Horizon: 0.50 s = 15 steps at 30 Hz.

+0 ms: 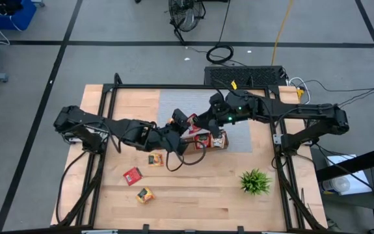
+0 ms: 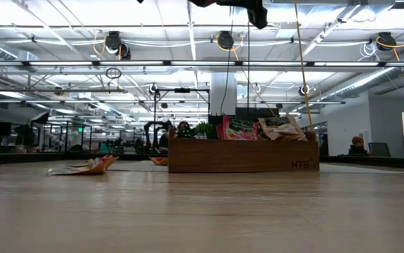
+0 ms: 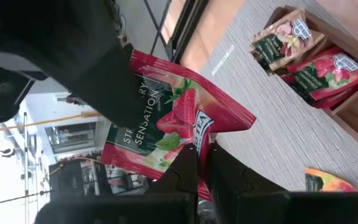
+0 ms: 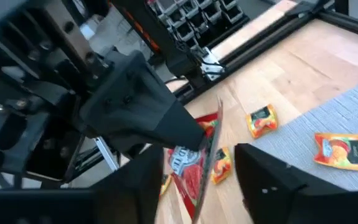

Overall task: Pick & Place Tea
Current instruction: Put the red tea bag into the middle section of the wooden organizer

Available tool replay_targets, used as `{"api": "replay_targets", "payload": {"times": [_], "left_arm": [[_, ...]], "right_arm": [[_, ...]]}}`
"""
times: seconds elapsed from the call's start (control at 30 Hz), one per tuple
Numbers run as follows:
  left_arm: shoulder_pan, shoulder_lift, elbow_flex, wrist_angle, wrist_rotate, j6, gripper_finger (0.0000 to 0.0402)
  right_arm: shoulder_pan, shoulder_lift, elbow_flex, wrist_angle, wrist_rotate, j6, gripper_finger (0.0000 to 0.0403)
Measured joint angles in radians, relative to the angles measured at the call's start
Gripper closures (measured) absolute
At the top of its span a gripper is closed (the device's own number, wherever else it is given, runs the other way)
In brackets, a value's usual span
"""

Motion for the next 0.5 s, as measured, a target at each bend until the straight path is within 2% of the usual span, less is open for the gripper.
{"api": "replay_targets", "payload": {"times": [0.27,0.5], "left_arm": [[-0.001,0.000,-0.001,-0.070,0.001,-0.047,0.0384],[-0.001,0.000,-0.002,-0.074,0.005,-0.090,0.0383]], "right_arm": [[0.000,0.001,0.000,-0.008,0.002,0.003,0.0389],[0.000,0.001,0.000,-0.013,-0.036,-0.039,0.0402]]}}
